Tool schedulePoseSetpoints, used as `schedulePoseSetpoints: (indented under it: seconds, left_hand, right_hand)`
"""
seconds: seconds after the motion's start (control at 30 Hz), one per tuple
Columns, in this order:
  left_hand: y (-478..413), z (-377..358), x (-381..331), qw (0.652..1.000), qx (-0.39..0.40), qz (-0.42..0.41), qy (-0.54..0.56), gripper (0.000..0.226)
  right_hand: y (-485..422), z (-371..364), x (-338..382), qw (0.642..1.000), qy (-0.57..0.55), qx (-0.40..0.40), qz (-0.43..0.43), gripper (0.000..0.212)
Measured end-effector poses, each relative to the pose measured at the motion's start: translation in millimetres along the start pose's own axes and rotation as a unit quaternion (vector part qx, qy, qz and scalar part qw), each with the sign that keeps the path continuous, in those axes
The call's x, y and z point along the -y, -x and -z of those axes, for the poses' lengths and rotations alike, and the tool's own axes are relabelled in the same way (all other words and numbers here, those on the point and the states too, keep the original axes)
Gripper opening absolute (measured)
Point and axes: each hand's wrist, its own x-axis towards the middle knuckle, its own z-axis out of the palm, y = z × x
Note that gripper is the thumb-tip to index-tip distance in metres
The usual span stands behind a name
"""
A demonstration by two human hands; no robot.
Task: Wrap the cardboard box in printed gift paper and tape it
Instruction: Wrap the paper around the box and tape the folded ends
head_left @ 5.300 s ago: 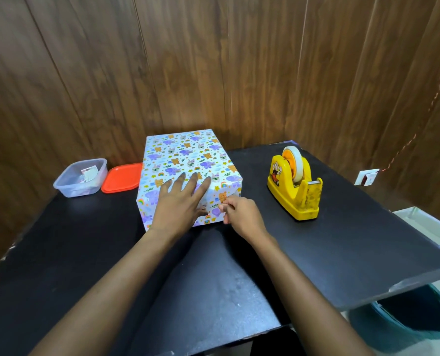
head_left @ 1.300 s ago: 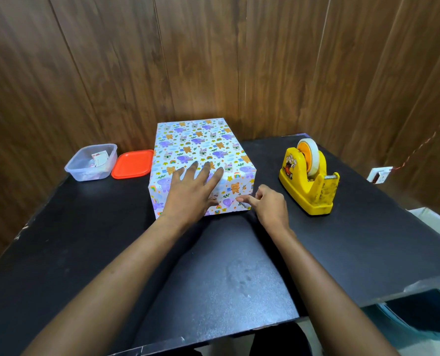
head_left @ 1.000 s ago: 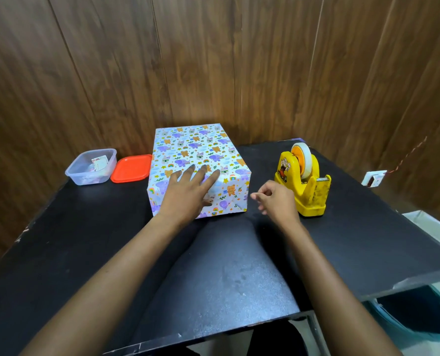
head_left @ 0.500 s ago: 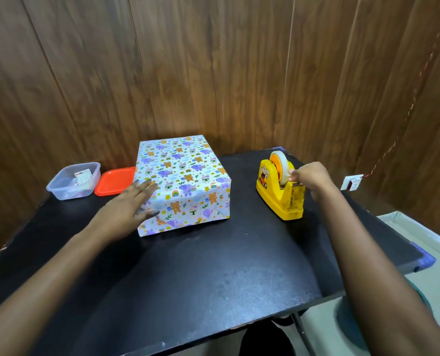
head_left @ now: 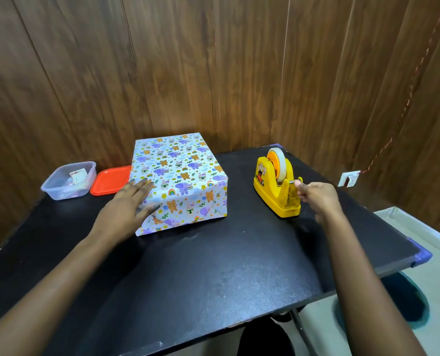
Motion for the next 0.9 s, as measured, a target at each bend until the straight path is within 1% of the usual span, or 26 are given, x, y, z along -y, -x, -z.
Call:
schedulePoseSetpoints:
  seconds: [0.07,0.13,0.27,0.37,0.43,0.5,0.57,0.63,0.7,0.77,0.9]
  left_hand:
    - [0.9,-0.9,-0.6,1.000,-0.013,-0.005,-0.005,0.061]
    - [2.5,-2.6,-2.2,0.999,-0.034,-0.008,-0.007,0.062]
    - [3.8,-9.7,-5.3,0.997,-0.072,-0.005,-0.015,0.061]
    - [4.0,-12.3,-1.4,0.996,-0.087,-0.017,-0.027,0.063]
    - [3.1,-14.7,3.9,0.994,-0.079,-0.044,-0.054,0.065]
    - [2.4,-16.8,8.3,0.993,-0.071,-0.061,-0.076,0.066]
    - [2.1,-16.8,8.8,0.991,-0.071,-0.061,-0.091,0.066]
    - [1.8,-16.8,8.2,0.989,-0.070,-0.066,-0.112,0.067]
    - [1.6,-16.9,8.4,0.987,-0.067,-0.071,-0.124,0.069]
    - [1.8,-17.4,8.9,0.987,-0.066,-0.074,-0.124,0.067]
    - [2.2,-19.3,9.9,0.987,-0.075,-0.078,-0.115,0.059]
  right_hand:
    - [3.7,-6.1,-4.6,0.999,-0.053,-0.012,-0.002,0.036]
    - [8.9,-15.4,-8.9,0.989,-0.144,-0.010,-0.028,0.034]
    - [19.0,-30.4,-27.5,0.944,-0.307,0.000,-0.123,0.033]
    - [28.7,-34.7,-35.7,0.904,-0.399,0.032,-0.147,0.029]
    - [39.8,-37.9,-31.5,0.900,-0.407,0.071,-0.140,0.028]
    - [59.1,-49.0,-23.2,0.907,-0.375,0.134,-0.138,0.024]
    - [81.9,-71.1,-15.7,0.908,-0.336,0.204,-0.143,0.020]
    - [104.7,-101.6,-10.8,0.900,-0.309,0.270,-0.149,0.018]
    - [126.2,-135.6,-8.3,0.882,-0.305,0.322,-0.161,0.018]
    - [143.5,-169.6,-7.4,0.868,-0.313,0.337,-0.186,0.018]
    - [161.3,-217.2,-4.4,0.860,-0.350,0.290,-0.231,0.022]
